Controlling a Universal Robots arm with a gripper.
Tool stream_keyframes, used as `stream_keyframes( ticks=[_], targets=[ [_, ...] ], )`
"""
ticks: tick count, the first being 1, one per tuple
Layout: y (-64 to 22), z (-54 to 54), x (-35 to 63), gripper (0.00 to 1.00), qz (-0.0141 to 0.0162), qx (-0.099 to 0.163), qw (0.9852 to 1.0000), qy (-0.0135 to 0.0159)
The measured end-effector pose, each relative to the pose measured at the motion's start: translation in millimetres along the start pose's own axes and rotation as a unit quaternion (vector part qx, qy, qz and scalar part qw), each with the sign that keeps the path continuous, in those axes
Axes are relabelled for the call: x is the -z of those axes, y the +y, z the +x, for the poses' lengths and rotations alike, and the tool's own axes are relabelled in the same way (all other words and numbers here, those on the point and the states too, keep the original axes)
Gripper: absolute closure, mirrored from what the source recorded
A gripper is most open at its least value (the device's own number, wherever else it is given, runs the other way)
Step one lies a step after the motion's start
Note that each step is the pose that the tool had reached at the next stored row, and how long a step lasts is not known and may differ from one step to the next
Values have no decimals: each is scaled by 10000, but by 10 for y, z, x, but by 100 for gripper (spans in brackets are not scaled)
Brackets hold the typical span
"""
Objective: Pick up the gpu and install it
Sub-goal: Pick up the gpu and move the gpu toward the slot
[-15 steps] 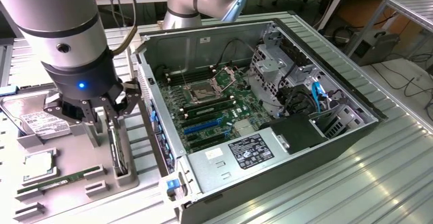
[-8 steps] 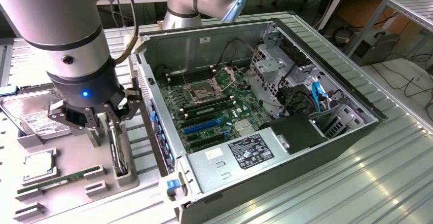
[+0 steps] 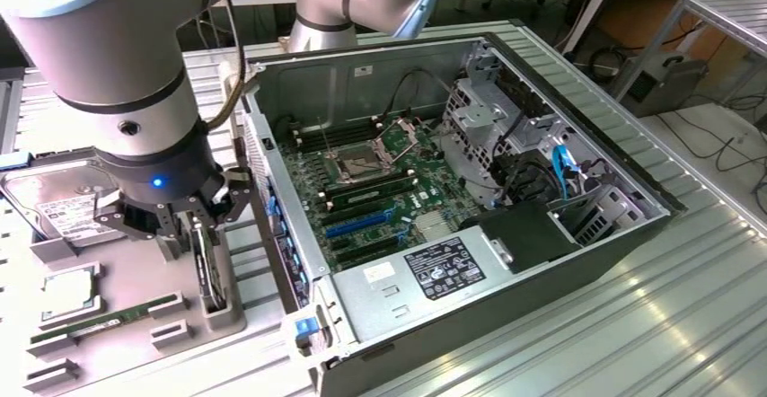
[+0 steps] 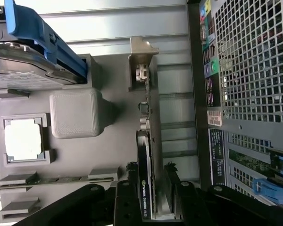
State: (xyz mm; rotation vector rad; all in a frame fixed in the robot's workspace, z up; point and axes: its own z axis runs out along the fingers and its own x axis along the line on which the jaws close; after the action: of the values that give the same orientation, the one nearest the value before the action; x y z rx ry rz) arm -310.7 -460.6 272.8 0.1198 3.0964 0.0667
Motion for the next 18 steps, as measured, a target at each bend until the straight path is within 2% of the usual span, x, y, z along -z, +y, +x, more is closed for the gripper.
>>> stream_keyframes(
  ticks=[1, 4, 6, 14, 18],
  targets=[
    [-1, 13, -15, 64, -4, 2, 10000, -39],
    [-2, 54, -52, 64, -10, 3, 9999, -116],
    [6, 64, -72, 64, -11, -2, 9999, -125],
    [62, 78, -228, 64, -9, -36, 9999, -126],
    [66, 82, -246, 64, -20, -60, 9999, -124]
  ],
)
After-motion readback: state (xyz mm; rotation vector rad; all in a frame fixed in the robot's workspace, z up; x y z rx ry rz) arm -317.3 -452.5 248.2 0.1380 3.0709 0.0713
